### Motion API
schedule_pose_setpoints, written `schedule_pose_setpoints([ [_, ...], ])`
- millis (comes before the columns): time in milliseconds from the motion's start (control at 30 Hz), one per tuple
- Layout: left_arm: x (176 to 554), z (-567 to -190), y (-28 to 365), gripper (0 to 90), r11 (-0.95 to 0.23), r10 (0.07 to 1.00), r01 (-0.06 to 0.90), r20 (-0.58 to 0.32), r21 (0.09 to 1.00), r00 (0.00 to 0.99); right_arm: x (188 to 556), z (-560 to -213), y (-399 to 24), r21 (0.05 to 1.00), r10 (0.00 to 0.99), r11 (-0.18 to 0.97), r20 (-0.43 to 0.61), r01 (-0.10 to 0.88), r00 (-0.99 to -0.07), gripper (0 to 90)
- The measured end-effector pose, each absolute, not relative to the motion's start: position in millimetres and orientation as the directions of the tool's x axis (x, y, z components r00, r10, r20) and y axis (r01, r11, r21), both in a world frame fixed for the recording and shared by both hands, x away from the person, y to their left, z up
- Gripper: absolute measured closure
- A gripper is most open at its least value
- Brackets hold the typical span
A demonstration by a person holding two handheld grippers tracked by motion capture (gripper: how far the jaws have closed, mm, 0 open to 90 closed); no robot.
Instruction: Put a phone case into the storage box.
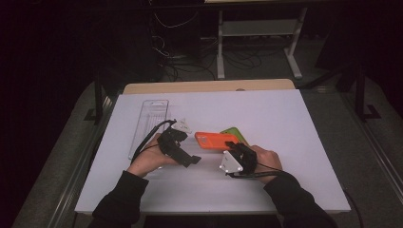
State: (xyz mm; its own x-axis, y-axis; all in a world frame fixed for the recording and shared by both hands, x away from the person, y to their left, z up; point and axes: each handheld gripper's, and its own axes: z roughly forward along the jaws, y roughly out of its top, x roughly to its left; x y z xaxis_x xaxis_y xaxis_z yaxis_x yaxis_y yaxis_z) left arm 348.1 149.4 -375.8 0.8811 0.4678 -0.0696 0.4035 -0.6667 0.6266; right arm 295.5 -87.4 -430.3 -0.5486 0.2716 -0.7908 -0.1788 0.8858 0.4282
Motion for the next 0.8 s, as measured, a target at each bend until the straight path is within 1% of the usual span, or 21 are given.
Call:
schedule_pose_setpoints([
  [67,347.4,-376.3,148.7,0.0,-0.650,0.479,0.414,-0.080,0.637,0.874,297.8,-427.8,-90.2,0.482,0.317,0.863,-0.750,-0.151,-0.581,78.0],
  [100,349.0,-376.0,149.3,0.0,-0.661,0.466,0.394,-0.063,0.639,0.882,297.3,-426.7,-91.2,0.522,0.359,0.845,-0.713,-0.114,-0.603,78.0],
  [133,350.1,-374.9,150.8,0.0,-0.682,0.453,0.380,-0.047,0.625,0.890,298.2,-424.5,-93.2,0.546,0.372,0.832,-0.679,-0.096,-0.633,78.0],
  [167,350.5,-374.6,151.3,0.0,-0.687,0.451,0.377,-0.042,0.621,0.892,298.7,-425.1,-92.6,0.600,0.426,0.798,-0.637,-0.066,-0.643,78.0],
  [267,350.9,-374.0,152.0,0.0,-0.680,0.459,0.378,-0.038,0.628,0.888,301.7,-421.4,-96.3,0.670,0.484,0.742,-0.547,-0.011,-0.683,78.0],
  [333,349.9,-374.0,151.8,0.0,-0.658,0.480,0.400,-0.053,0.638,0.876,303.8,-419.9,-97.8,0.713,0.519,0.700,-0.483,0.026,-0.705,78.0],
  [400,350.7,-373.9,152.6,0.0,-0.656,0.479,0.398,-0.053,0.641,0.876,306.2,-418.5,-99.7,0.741,0.543,0.668,-0.433,0.058,-0.719,78.0],
  [467,348.8,-374.8,151.1,0.0,-0.625,0.505,0.425,-0.076,0.654,0.860,308.0,-417.2,-101.3,0.773,0.572,0.627,-0.372,0.099,-0.731,78.0],
  [633,349.7,-374.5,152.3,0.0,-0.631,0.503,0.421,-0.069,0.652,0.861,314.0,-414.3,-107.6,0.823,0.612,0.543,-0.251,0.168,-0.750,78.1],
  [667,350.7,-373.4,153.7,0.0,-0.649,0.493,0.409,-0.056,0.641,0.869,314.3,-413.2,-108.8,0.832,0.623,0.519,-0.210,0.197,-0.753,78.1],
  [700,350.2,-373.6,153.2,0.0,-0.636,0.501,0.417,-0.063,0.649,0.863,314.4,-412.6,-109.4,0.843,0.640,0.485,-0.161,0.232,-0.751,78.1],
  [800,350.6,-373.0,153.8,0.0,-0.633,0.502,0.415,-0.061,0.653,0.863,319.1,-411.8,-115.1,0.857,0.649,0.440,-0.099,0.266,-0.755,78.1],
])
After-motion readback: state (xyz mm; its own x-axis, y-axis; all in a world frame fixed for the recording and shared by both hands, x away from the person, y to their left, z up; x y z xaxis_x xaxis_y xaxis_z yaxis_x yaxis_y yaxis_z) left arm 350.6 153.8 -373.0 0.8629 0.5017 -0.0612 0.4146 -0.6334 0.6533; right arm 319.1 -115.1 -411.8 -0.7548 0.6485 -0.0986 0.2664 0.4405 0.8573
